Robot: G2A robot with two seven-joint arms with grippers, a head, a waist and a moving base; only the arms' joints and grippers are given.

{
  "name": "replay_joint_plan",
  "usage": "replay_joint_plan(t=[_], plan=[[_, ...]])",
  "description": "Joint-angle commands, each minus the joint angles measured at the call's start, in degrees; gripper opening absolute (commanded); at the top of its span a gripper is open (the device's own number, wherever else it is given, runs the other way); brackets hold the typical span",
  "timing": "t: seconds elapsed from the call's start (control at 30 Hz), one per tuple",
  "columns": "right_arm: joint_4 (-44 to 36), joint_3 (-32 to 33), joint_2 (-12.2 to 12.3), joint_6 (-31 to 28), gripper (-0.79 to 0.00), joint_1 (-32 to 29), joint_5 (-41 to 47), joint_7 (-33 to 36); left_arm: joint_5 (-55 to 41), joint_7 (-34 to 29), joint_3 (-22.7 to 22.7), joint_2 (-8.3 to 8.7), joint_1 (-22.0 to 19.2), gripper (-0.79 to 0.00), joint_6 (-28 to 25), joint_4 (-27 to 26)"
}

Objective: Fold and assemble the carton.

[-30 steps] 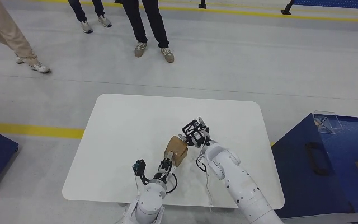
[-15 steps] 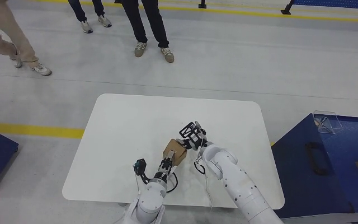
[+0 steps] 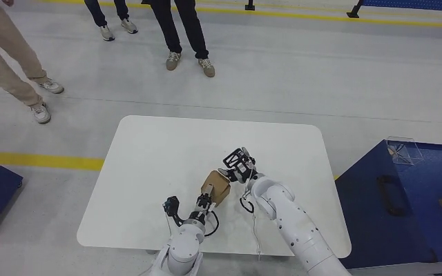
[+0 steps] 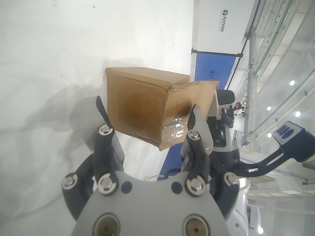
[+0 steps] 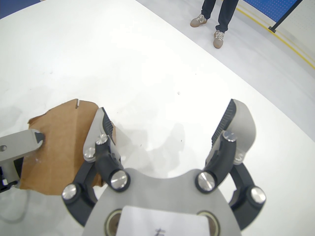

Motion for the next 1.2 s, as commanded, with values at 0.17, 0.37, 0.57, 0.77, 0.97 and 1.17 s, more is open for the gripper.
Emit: replay_joint_plan(t=[0.17, 0.37, 0.57, 0.77, 0.97, 1.17], plan=[[1.1, -0.7, -0.2, 0.0, 0.000, 0.6, -0.8, 1.1, -0.8, 0.7, -0.1, 0.05, -0.5, -0.299, -0.1, 0.8], [1.3, -1.1, -0.4, -1.5, 0.000, 0.6, -0.1, 1.1, -1.1, 0.8, 0.1, 0.12, -0.6, -0.372, -0.2, 1.1], [1.1, -0.6, -0.4, -1.0, 0.000, 0.5, 0.2, 0.3, -1.5, 0.8, 0.3, 0.21, -0.5, -0.308, -0.9, 0.9], [1.5, 0.1, -0.4, 0.4, 0.000, 0.8, -0.2, 0.8, -3.2, 0.7, 0.1, 0.30, 0.4, -0.311, -3.4, 0.4], [2.0, -0.3, -0.5, -2.3, 0.000, 1.2, 1.1, 1.9, -5.0, 0.2, -0.3, 0.42, 0.6, -0.305, -4.6, 0.4], [2.9, -0.5, -0.7, -4.6, 0.000, 1.7, 2.9, 2.7, -5.5, 0.0, -0.3, 0.55, 0.4, -0.299, -4.7, 0.7]])
